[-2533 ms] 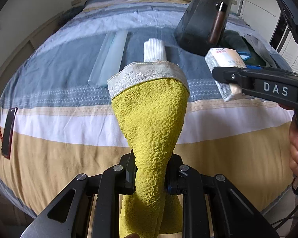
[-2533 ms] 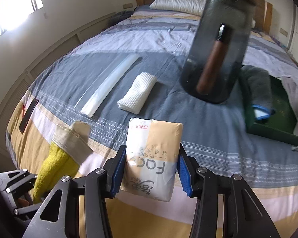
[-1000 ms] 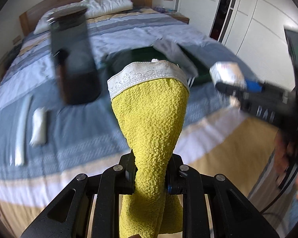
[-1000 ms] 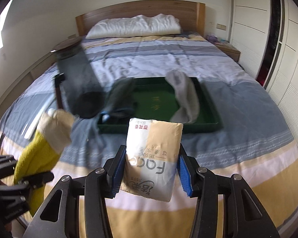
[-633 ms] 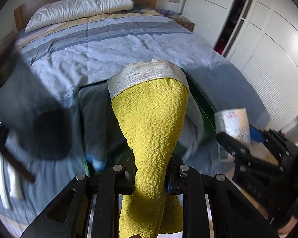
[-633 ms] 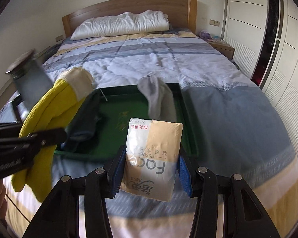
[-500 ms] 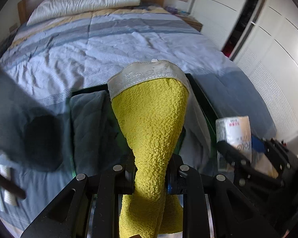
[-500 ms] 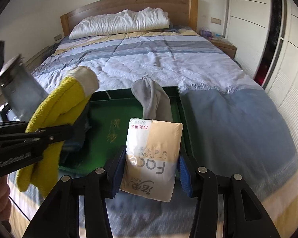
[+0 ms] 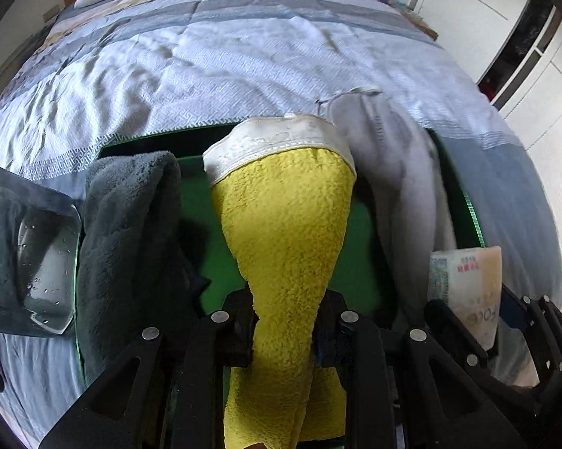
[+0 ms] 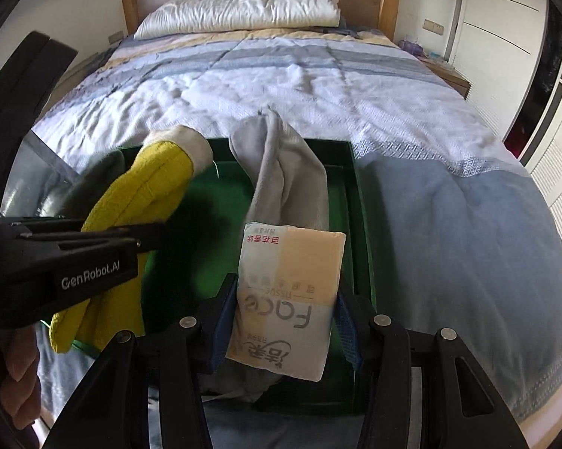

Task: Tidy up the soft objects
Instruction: 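Lower yellow towel into tray while right tool sets tissue pack beside grey pouch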

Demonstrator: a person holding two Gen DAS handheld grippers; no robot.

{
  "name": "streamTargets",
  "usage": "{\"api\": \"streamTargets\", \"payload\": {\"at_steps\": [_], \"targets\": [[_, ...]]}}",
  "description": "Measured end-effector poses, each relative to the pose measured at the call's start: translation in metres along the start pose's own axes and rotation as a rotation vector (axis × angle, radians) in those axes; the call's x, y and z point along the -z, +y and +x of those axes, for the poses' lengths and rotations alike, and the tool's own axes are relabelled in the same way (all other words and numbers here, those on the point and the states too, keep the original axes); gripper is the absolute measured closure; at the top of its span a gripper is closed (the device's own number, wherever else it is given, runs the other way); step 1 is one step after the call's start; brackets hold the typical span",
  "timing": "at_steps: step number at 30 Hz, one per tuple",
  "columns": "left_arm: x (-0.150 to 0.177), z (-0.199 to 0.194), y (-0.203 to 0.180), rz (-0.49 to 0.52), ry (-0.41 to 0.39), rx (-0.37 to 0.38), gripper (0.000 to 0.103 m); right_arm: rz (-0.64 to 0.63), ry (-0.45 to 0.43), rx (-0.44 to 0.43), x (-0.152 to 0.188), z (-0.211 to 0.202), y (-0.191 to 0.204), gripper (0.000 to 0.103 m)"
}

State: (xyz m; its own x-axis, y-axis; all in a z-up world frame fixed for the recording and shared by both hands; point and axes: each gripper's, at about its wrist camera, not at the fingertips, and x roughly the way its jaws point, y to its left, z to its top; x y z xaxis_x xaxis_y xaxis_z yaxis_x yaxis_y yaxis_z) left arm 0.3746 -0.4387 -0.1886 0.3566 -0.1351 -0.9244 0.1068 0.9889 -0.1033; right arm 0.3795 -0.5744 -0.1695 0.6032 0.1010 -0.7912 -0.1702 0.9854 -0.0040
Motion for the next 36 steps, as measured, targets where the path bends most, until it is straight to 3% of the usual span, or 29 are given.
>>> {"api": "streamTargets", "payload": {"at_steps": [14,36], "targets": [[0.009,0.007,-0.014,0.027,-0.036,-0.093,0.078,-0.045,0.024,-0.03,0.016,0.001,-0.002,0.054],[0.015,0.005,-0.014,0.027,-0.073,-0.1,0.077,-0.064,0.029,-0.022,0.013,0.013,-0.002,0.053]]}}
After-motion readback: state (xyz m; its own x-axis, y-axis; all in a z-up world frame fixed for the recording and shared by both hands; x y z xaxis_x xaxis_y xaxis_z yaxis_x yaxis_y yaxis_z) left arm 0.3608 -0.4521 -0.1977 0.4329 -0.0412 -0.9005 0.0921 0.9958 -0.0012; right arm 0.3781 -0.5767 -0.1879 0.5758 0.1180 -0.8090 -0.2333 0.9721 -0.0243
